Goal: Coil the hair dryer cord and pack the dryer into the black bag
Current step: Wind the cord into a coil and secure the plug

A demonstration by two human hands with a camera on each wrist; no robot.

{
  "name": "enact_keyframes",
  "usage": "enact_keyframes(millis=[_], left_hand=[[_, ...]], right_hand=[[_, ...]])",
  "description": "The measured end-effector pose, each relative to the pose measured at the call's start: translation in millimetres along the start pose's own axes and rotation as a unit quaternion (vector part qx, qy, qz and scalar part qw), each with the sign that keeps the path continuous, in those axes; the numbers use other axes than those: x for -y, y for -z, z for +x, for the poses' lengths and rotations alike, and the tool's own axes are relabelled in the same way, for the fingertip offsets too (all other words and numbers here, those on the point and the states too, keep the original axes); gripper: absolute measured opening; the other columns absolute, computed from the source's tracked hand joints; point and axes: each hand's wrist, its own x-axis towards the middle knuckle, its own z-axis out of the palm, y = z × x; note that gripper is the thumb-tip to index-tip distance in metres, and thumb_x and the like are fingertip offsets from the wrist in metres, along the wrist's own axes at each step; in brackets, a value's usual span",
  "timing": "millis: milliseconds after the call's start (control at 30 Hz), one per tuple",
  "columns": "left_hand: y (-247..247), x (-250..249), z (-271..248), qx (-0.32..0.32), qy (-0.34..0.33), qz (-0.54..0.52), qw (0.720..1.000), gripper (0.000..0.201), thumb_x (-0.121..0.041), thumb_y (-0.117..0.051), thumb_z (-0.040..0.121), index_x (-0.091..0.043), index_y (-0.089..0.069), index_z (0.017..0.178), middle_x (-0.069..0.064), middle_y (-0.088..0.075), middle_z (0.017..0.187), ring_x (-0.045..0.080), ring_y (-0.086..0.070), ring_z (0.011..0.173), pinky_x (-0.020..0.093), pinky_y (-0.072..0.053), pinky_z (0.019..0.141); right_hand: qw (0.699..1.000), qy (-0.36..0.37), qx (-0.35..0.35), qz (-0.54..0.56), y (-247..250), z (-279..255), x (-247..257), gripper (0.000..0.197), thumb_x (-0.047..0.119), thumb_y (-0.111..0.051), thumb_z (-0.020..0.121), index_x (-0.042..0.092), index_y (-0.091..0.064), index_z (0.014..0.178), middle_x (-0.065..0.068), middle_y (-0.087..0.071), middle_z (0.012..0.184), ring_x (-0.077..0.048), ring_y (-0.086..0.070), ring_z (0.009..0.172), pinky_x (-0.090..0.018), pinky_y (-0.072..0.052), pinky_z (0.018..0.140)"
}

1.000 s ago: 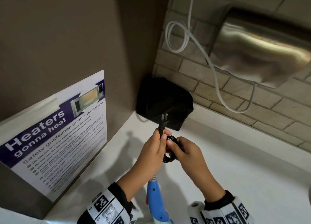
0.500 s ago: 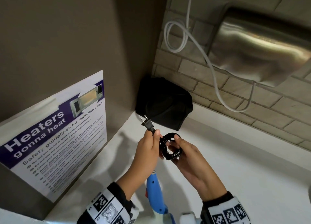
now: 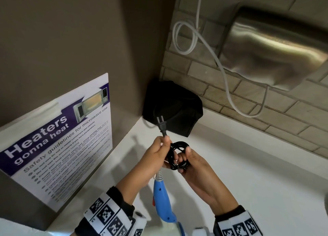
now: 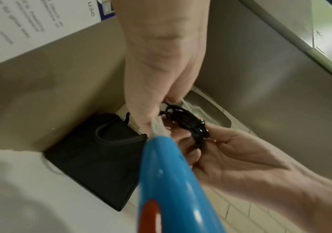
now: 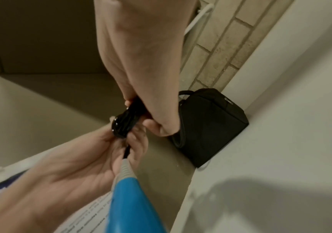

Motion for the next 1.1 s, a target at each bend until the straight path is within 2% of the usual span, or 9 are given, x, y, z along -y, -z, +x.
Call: enact_keyframes(millis=[100, 233, 300, 433, 633, 767, 933, 1033, 1100], left_hand=[[4, 4, -2, 0.081, -0.002, 0.019, 0.997, 0.028, -0.033, -0.052, 0.094, -0.018, -0.054, 0.117, -0.002, -0.069, 0.096, 0.011, -0.070, 0.090, 0.033, -0.057, 0.085], [2, 2, -5, 0.077, -0.022, 0.116, 0.990, 0.021, -0.027, -0.047, 0.097, -0.020, -0.056, 0.115, -0.007, -0.065, 0.082, 0.011, -0.068, 0.077, 0.029, -0.056, 0.082], [-2, 1, -5, 0.062, -0.046, 0.186, 0.979, 0.015, -0.023, -0.044, 0.098, -0.019, -0.057, 0.103, -0.007, -0.063, 0.081, 0.008, -0.064, 0.077, 0.022, -0.054, 0.076], [-5, 3, -5, 0.068, -0.072, 0.194, 0.976, 0.011, -0.020, -0.043, 0.098, -0.024, -0.053, 0.095, -0.006, -0.061, 0.080, 0.006, -0.059, 0.075, 0.013, -0.048, 0.064], [0, 7, -2, 0.077, -0.058, 0.156, 0.983, 0.023, -0.021, -0.041, 0.100, -0.014, -0.054, 0.116, -0.007, -0.056, 0.079, 0.003, -0.056, 0.067, 0.014, -0.047, 0.063], [-4, 12, -2, 0.088, -0.055, 0.138, 0.985, 0.021, -0.024, -0.039, 0.100, -0.020, -0.055, 0.113, -0.008, -0.055, 0.078, 0.002, -0.055, 0.069, 0.015, -0.047, 0.065], [1, 13, 0, 0.047, -0.058, 0.122, 0.990, 0.021, -0.020, -0.042, 0.099, -0.017, -0.055, 0.116, -0.007, -0.056, 0.077, 0.003, -0.055, 0.071, 0.017, -0.050, 0.066], [-1, 12, -2, 0.078, -0.057, 0.114, 0.989, 0.022, -0.021, -0.041, 0.099, -0.018, -0.057, 0.114, -0.008, -0.055, 0.076, 0.001, -0.054, 0.070, 0.017, -0.048, 0.065], [-5, 12, -4, 0.095, -0.059, 0.113, 0.987, 0.022, -0.022, -0.040, 0.100, -0.018, -0.057, 0.113, -0.009, -0.053, 0.075, -0.001, -0.053, 0.068, 0.016, -0.046, 0.065]], right_hand=[[0.999, 0.001, -0.012, -0.039, 2, 3, 5, 0.034, 0.035, -0.044, 0.096, 0.003, -0.055, 0.100, -0.011, -0.064, 0.097, -0.021, -0.061, 0.091, -0.032, -0.050, 0.086], [0.965, 0.031, -0.012, -0.262, 3, 7, 19, 0.039, 0.051, -0.053, 0.085, 0.031, -0.053, 0.119, 0.000, -0.063, 0.109, -0.010, -0.059, 0.104, -0.026, -0.044, 0.093], [0.952, 0.060, 0.012, -0.300, -2, 12, 25, 0.031, 0.046, -0.058, 0.088, 0.031, -0.061, 0.115, 0.001, -0.064, 0.104, -0.012, -0.061, 0.094, -0.027, -0.047, 0.092], [0.960, 0.089, 0.017, -0.263, -12, 20, 37, 0.017, 0.025, -0.064, 0.089, 0.009, -0.067, 0.094, -0.013, -0.064, 0.084, -0.025, -0.058, 0.060, -0.028, -0.052, 0.068], [0.972, 0.096, -0.104, -0.189, 0, 35, 33, 0.011, 0.016, -0.071, 0.081, 0.005, -0.071, 0.084, -0.014, -0.052, 0.074, -0.018, -0.052, 0.069, -0.015, -0.049, 0.065], [0.973, 0.078, -0.140, -0.165, 1, 40, 31, 0.013, 0.019, -0.069, 0.083, 0.008, -0.068, 0.077, 0.001, -0.058, 0.064, -0.009, -0.054, 0.064, -0.020, -0.046, 0.067], [0.986, 0.056, -0.084, -0.132, 8, 36, 34, 0.028, 0.027, -0.061, 0.088, 0.004, -0.065, 0.104, -0.004, -0.071, 0.088, -0.013, -0.067, 0.085, -0.026, -0.055, 0.083], [0.976, 0.094, -0.124, -0.153, 12, 38, 32, 0.039, 0.025, -0.061, 0.088, -0.013, -0.060, 0.097, -0.008, -0.071, 0.082, -0.014, -0.063, 0.076, -0.029, -0.052, 0.080], [0.973, 0.099, -0.147, -0.148, 12, 41, 27, 0.037, 0.024, -0.062, 0.087, -0.013, -0.059, 0.089, -0.006, -0.069, 0.076, -0.011, -0.063, 0.071, -0.031, -0.051, 0.080]])
